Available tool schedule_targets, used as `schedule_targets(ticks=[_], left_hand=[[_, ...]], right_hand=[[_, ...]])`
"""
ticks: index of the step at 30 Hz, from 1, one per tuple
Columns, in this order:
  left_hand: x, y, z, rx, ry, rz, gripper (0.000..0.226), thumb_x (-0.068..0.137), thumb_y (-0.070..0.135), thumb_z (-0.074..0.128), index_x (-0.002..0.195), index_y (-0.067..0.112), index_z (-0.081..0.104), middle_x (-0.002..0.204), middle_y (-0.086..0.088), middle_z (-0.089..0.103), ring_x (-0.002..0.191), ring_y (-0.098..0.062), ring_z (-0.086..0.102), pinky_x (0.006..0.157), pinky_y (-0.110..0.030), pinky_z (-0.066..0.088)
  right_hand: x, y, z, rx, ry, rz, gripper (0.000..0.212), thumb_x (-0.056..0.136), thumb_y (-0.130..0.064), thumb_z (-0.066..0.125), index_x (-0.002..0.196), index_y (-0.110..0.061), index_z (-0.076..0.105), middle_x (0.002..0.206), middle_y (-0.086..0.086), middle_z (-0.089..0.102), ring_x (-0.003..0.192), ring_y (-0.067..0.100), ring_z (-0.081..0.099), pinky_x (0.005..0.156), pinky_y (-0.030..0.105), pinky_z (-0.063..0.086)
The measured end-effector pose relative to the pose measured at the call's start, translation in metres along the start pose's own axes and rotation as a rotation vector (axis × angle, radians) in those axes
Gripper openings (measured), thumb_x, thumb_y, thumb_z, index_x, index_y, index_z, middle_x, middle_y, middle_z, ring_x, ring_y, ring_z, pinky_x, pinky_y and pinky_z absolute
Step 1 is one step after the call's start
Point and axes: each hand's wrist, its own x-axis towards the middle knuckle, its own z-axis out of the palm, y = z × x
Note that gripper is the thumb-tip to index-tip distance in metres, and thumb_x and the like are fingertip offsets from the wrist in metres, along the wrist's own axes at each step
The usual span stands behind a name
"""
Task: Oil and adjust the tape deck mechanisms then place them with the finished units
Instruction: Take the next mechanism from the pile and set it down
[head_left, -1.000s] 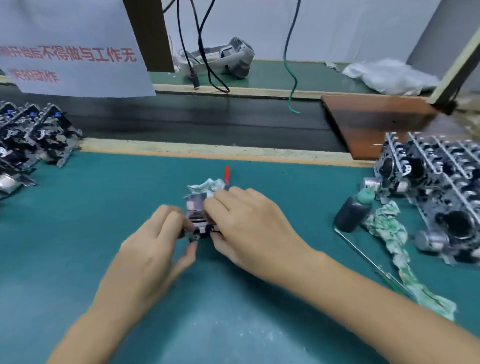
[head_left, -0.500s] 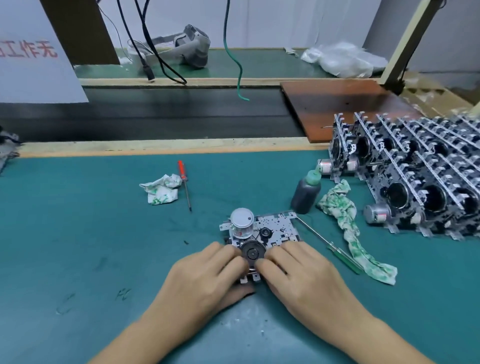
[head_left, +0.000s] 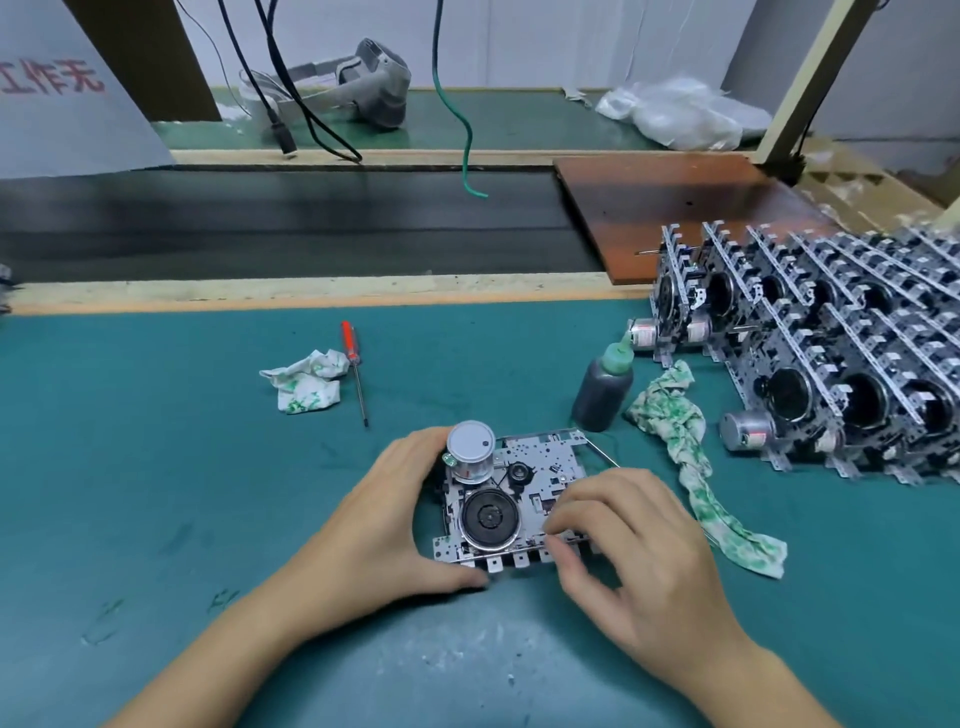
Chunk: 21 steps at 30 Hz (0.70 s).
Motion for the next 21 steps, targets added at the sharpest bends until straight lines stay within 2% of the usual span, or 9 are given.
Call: schedule_targets(ticks=[5,9,15,17,21], left_hand=[[-0.001,0.000,-0.001,-0.028,-0.029,-0.016,0.086,0.055,0.056,0.079,0.126,0.049,0.031,0.125,0.038,0.035,0.124,0.005,0.037,0.098,-0.004,0.027],[0.000,0.002,0.000,-0.004,-0.053,-0.010,0.093,0.052,0.058,0.079,0.129,0.047,0.026,0.127,0.037,0.030,0.126,0.006,0.032,0.100,-0.005,0.024],[0.002,0.011,0.012,0.161,0.096,0.016,0.080,0.053,0.055,0.070,0.123,0.041,0.033,0.116,0.022,0.041,0.109,-0.002,0.041,0.095,-0.012,0.031],[0.003,0.009,0.009,0.176,0.066,0.015,0.085,0.053,0.060,0.071,0.125,0.042,0.030,0.117,0.024,0.040,0.110,-0.001,0.040,0.096,-0.019,0.034],[0.002,0.004,0.002,0.122,-0.020,0.007,0.094,0.048,0.072,0.074,0.125,0.048,0.026,0.128,0.034,0.031,0.119,0.009,0.033,0.100,-0.014,0.029]], right_hand=[[0.000,0.006,0.001,0.057,0.017,0.148,0.019,0.087,-0.025,0.055,0.081,-0.011,0.066,0.087,-0.002,0.060,0.084,0.015,0.052,0.073,0.032,0.044],[0.002,0.010,0.000,0.141,0.015,0.289,0.019,0.087,-0.028,0.053,0.085,-0.013,0.064,0.090,-0.008,0.056,0.088,0.010,0.051,0.080,0.021,0.040],[0.002,0.011,0.000,0.161,0.003,0.366,0.017,0.088,-0.030,0.051,0.087,-0.017,0.061,0.091,-0.013,0.053,0.090,0.007,0.050,0.081,0.015,0.037],[0.002,0.011,-0.001,0.162,0.002,0.381,0.017,0.088,-0.030,0.050,0.088,-0.018,0.061,0.091,-0.013,0.053,0.090,0.007,0.050,0.081,0.014,0.036],[0.002,0.013,-0.002,0.184,-0.011,0.453,0.018,0.088,-0.034,0.048,0.088,-0.021,0.060,0.092,-0.015,0.053,0.092,0.005,0.050,0.080,0.015,0.037]])
